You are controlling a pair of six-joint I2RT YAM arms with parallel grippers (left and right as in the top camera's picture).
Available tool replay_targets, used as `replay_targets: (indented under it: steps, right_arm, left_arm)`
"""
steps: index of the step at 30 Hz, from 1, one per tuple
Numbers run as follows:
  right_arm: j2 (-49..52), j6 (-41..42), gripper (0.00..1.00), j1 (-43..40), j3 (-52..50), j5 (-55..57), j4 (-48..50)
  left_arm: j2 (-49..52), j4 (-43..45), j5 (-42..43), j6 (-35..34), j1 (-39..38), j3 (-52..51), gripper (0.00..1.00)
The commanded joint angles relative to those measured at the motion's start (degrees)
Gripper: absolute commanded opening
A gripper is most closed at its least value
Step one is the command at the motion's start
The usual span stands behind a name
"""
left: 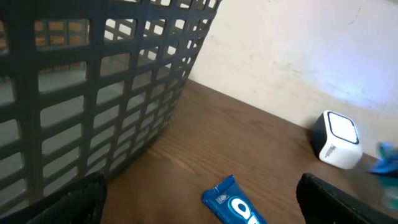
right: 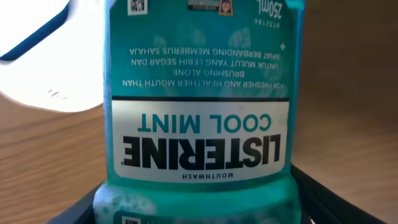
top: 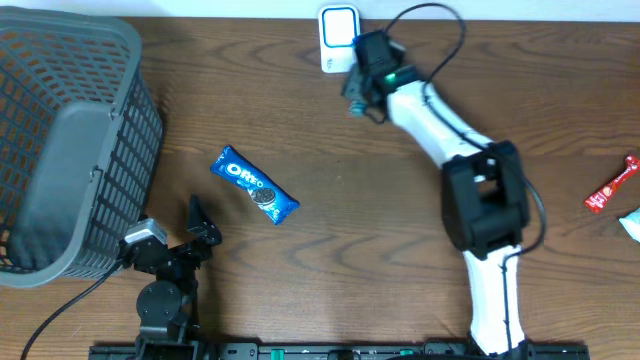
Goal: Scan the item barcode
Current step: 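Move the Listerine bottle to the right table edge and release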
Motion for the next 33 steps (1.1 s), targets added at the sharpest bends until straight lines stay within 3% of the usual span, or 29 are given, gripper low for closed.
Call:
replay_targets:
  steps: [1,8,15,23,33]
  right_arm:
    - [-8.22,-0.15,0.35,-4.66,2.86,3.34,-5.27]
    - [-8.72,-0.17,0.35,-16.44,2.58,9.18,-21.22]
    - [-8.72,-3.65,0.36,-29.55,1.4,16.87,-24.0]
    - [-8.28,-4.94,0.36,-46.8,-5.42,18.64,-17.66]
    - [-8.28,-9.2,0.41,-57.96,-16.72,11.96,-3.5]
  left_arm:
    - [-0.35,-1.2,0.13,0.35,0.31,-1.55,0.98]
    - [-0.35,-1.2,0.13,0.35,0.31,-1.55,0.98]
    - [-0.35,-1.2,0.13,0.35,0.31,-1.55,0.98]
    - [-0.35,-1.2,0.13,0.35,0.31,-1.55,0.98]
    - [-0.35,-1.2,0.13,0.35,0.31,-1.55,0.98]
